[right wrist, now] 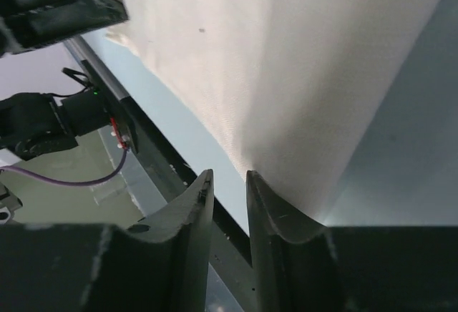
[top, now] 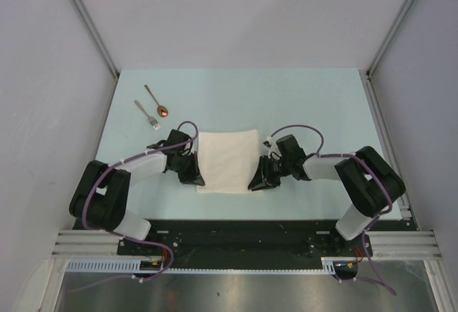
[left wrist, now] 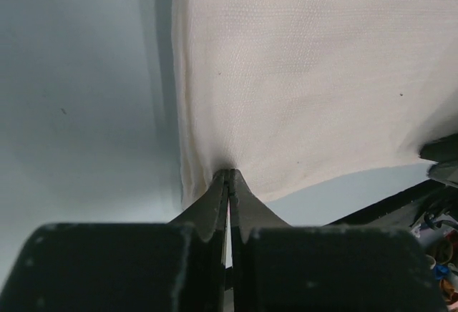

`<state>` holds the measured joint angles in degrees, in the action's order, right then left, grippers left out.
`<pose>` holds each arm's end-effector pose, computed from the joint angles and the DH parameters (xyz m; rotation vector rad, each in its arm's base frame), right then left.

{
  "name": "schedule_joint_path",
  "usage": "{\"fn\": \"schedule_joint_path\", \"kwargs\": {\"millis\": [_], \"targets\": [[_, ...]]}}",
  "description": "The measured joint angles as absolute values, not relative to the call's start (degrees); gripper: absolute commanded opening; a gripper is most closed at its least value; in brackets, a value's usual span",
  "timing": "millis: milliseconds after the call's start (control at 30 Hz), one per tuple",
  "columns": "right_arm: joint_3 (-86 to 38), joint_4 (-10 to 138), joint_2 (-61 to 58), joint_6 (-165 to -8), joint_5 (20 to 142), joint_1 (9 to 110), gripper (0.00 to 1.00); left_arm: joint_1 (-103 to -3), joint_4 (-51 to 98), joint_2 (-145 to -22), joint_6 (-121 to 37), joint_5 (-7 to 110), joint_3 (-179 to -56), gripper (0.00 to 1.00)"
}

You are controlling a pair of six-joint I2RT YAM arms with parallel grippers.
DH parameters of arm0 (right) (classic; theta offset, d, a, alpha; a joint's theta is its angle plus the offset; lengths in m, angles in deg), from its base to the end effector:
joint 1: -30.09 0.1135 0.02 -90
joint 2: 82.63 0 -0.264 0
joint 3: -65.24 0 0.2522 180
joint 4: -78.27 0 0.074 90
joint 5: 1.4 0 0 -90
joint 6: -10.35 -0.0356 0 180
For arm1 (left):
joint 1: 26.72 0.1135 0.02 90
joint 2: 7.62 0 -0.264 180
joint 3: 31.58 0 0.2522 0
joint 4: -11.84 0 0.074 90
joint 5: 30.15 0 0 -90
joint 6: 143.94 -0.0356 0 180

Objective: Fold the napkin into a case and place the utensils inside
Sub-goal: Smooth out the square-folded napkin at the center of the board.

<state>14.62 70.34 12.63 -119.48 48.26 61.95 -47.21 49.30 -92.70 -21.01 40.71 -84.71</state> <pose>0.2300 0.1701 0.1189 -0.1477 2.7195 1.3409 0.2294 -0.0982 0.1423 -0.2255 2.8878 -0.6724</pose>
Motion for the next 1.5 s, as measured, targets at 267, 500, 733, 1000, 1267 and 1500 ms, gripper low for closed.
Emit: {"fn": "schedule_joint_path", "kwargs": {"millis": [267, 500, 733, 1000, 1267, 1500], "targets": [[6.99, 72.37, 13.03, -119.75, 46.27, 54.93, 0.33, -45.61, 48.67, -91.41, -20.95, 38.9, -89.24, 0.14], [-9.97, 73.79, 28.85, -119.53, 43.39, 49.82, 0.31, -42.09, 43.69, -108.5, -19.39, 36.32, -106.9, 0.09], [-12.68, 73.26, 35.3, -117.71, 41.49, 44.29, 0.3, -38.73, 45.94, -119.23, -18.83, 36.47, -113.56, 0.1], [-14.02, 72.98, 37.14, -117.19, 40.37, 41.95, 0.31, -38.51, 48.06, -119.12, -19.42, 38.83, -115.34, 0.16], [-14.04, 77.72, 34.99, -121.43, 39.34, 45.53, 0.31, -37.9, 48.96, -119.76, -18.83, 39.97, -116.41, 0.16], [-17.71, 82.77, 40.85, -123.68, 37.94, 45.88, 0.29, -37.44, 48.89, -120.33, -17.95, 39.58, -116.65, 0.16]]}}
